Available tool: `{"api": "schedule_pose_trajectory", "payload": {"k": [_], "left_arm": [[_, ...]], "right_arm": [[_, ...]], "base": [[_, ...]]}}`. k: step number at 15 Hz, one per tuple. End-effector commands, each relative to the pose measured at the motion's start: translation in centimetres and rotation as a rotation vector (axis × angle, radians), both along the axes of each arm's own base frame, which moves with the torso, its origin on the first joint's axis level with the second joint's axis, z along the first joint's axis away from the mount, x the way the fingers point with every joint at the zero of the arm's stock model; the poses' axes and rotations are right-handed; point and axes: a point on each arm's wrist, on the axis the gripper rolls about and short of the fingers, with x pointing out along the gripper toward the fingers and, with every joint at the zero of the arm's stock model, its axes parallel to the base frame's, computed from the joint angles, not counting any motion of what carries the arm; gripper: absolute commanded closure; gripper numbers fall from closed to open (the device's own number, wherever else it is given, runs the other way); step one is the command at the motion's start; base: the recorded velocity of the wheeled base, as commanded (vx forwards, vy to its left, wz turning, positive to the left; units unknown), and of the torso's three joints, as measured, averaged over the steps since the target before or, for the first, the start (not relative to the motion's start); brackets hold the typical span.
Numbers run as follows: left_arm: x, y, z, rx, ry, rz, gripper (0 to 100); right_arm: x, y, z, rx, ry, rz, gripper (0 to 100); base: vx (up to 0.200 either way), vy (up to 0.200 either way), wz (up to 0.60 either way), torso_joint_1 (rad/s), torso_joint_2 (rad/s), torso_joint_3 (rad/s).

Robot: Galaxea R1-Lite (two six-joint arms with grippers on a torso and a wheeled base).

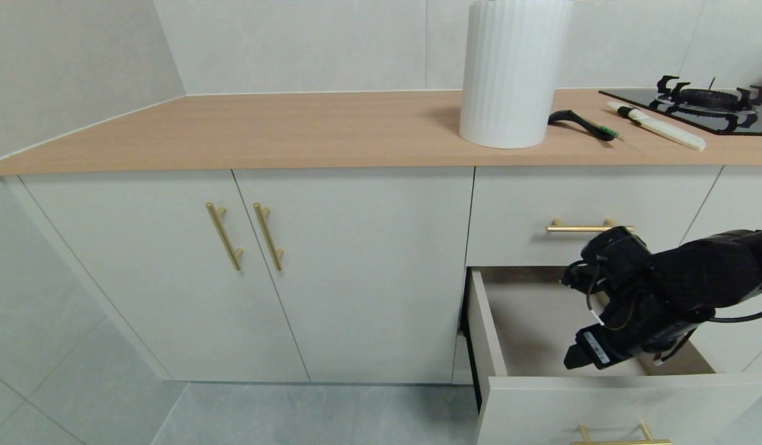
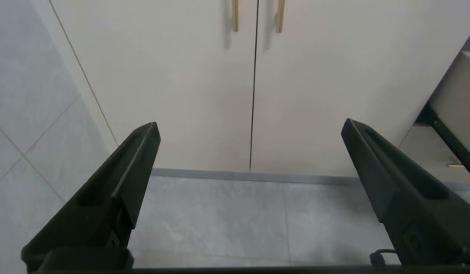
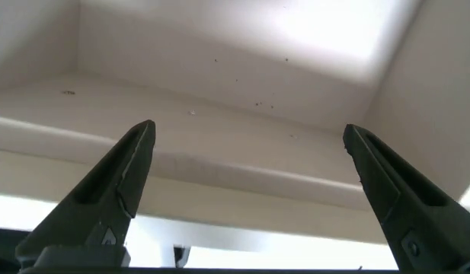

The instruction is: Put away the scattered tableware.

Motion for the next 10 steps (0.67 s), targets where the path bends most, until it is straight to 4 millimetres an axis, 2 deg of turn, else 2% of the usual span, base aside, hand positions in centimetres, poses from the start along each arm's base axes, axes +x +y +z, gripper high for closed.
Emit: {"api": "schedule_pose_trajectory", "payload": {"k": [1,6,10], "left_arm": [[0.0,0.0,0.0,-0.001,0.001,0.002,0],[0.0,0.0,0.0,-0.001,0.001,0.001,0],[0.0,0.0,0.0,0.000,0.001,0.001,0]], "right_arm": [[-0.2,0.1,-0.7,-0.011,0.035,0.008,0],[-1.9,-0.1,-0.2,-0.076,0.214,0.027,0],[-1.3,-0.1,0.7,-0.065,0.170,0.010,0]], "base": [[0.000,0.000,0.00,0.000,0.00,0.000],[0.000,0.000,0.00,0.000,0.00,0.000],[0.000,0.000,0.00,0.000,0.00,0.000]]}}
